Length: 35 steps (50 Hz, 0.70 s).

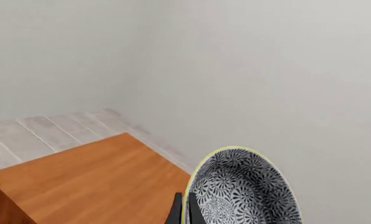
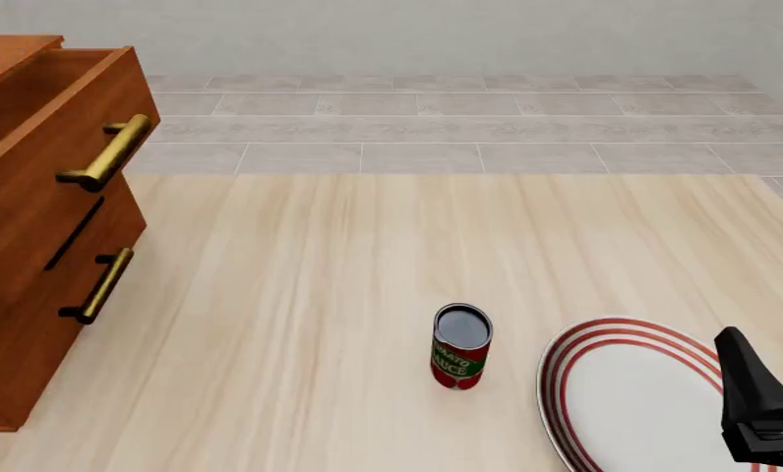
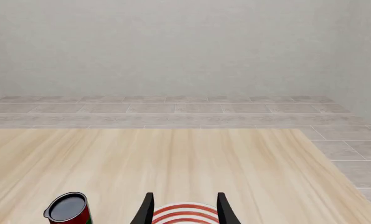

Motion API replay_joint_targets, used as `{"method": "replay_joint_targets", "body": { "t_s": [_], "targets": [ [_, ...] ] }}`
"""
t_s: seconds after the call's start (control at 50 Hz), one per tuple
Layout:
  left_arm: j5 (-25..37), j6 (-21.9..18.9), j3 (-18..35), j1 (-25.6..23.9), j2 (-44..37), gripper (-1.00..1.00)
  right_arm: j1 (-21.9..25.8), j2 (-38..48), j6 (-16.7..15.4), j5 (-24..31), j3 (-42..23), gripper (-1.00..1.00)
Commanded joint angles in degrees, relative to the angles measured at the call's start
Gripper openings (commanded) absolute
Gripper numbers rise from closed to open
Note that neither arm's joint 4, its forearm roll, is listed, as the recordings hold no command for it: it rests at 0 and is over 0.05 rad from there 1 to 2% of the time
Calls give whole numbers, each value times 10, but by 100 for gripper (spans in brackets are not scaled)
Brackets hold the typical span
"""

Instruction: Put the bowl on top of the cabinet.

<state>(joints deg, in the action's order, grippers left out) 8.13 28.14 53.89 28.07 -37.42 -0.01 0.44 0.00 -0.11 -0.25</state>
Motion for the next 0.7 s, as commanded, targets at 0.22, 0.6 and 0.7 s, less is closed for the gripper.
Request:
{"method": "replay_joint_targets", "body": {
  "t_s": [0.22,0.6,0.7],
  "targets": [
    [-21,19,32,53,-58,-100,0,0,0,0,0,100],
    [-21,29,73,81,-110,-100,11,-4,0,6,-2,100],
    [-22,28,85,89,-138,-100,11,-4,0,5,-1,100]
  ]
}}
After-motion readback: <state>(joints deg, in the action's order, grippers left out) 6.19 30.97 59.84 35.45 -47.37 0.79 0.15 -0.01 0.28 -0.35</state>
